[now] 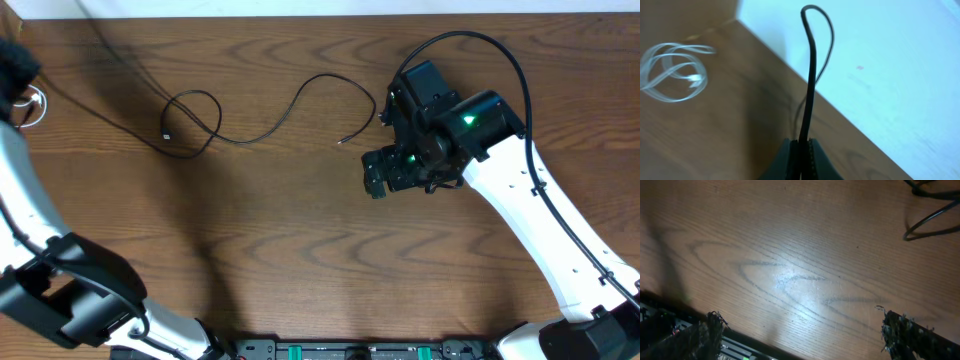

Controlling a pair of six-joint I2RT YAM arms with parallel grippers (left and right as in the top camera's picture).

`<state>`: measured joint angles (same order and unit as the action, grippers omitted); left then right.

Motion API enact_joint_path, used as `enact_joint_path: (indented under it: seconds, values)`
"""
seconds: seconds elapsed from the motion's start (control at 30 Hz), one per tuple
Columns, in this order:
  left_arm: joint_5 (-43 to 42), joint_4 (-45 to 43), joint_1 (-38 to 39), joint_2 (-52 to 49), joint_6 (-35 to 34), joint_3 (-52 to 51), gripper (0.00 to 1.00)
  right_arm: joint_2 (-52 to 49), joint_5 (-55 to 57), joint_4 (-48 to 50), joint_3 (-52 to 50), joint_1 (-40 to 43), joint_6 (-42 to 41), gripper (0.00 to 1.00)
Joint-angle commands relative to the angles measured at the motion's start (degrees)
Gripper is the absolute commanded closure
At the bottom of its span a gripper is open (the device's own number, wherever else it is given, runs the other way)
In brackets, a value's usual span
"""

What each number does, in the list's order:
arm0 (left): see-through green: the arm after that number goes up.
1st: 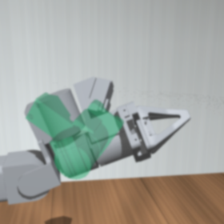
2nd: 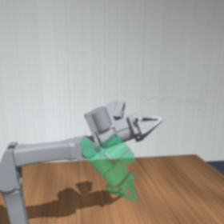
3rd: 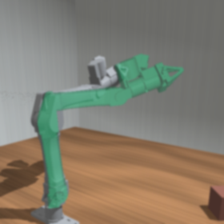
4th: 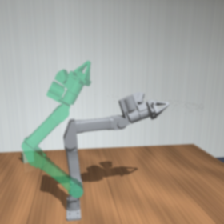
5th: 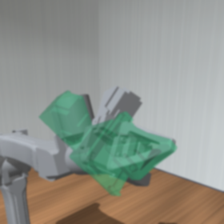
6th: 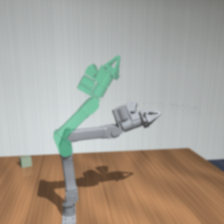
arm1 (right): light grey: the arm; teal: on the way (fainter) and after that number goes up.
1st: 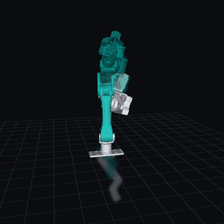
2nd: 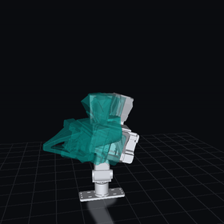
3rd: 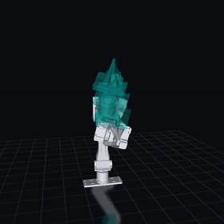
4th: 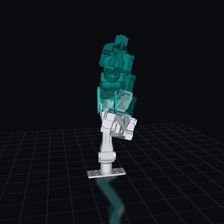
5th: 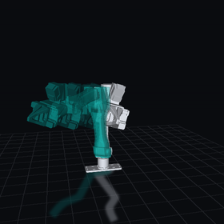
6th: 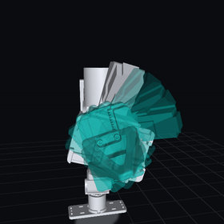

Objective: Untangle cables

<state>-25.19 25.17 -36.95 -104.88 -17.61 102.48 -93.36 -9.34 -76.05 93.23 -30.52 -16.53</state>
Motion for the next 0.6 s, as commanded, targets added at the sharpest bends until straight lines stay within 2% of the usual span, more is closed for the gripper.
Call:
enact_joint_path:
  seconds: [0.0, 0.1, 0.2, 0.23, 0.27, 0.3, 0.33, 0.57]
  values:
    - [-1.2, -4.8, 5.8, -1.4, -0.7, 0.2, 0.93, 0.1, 0.0, 0.0, -0.3, -0.3, -0.8, 0.01]
    - [-0.9, -11.8, 9.7, -3.3, -0.3, 0.2, 0.93, 0.1, 0.0, 0.0, -0.3, -0.3, -0.8, 0.01]
    - [4.8, -13.9, 12.9, -6.1, -0.3, 0.2, 0.92, 0.1, 0.0, 0.0, -0.3, -0.2, -0.8, 0.01]
    - [6.6, -13.4, 13.6, -7.1, -0.3, 0.2, 0.83, 0.1, 0.0, 0.0, -0.3, -0.2, -0.8, 0.01]
    - [8.3, -12.4, 14.3, -8.5, -0.3, 0.2, 0.55, 0.1, 0.0, 0.0, -0.3, -0.3, -0.8, 0.01]
    - [9.4, -11.4, 14.8, -9.8, -0.3, 0.2, 0.08, 0.1, 0.0, 0.0, -0.3, -0.3, -0.8, 0.01]
    - [10.4, -10.0, 15.1, -11.2, -0.3, 0.2, 0.03, 0.1, 0.0, 0.0, -0.3, -0.3, -0.8, 0.01]
    - [10.9, -0.5, 14.9, -14.6, 2.0, 0.2, 0.03, 0.1, 0.0, 0.0, -0.3, -0.3, -0.8, 0.01]
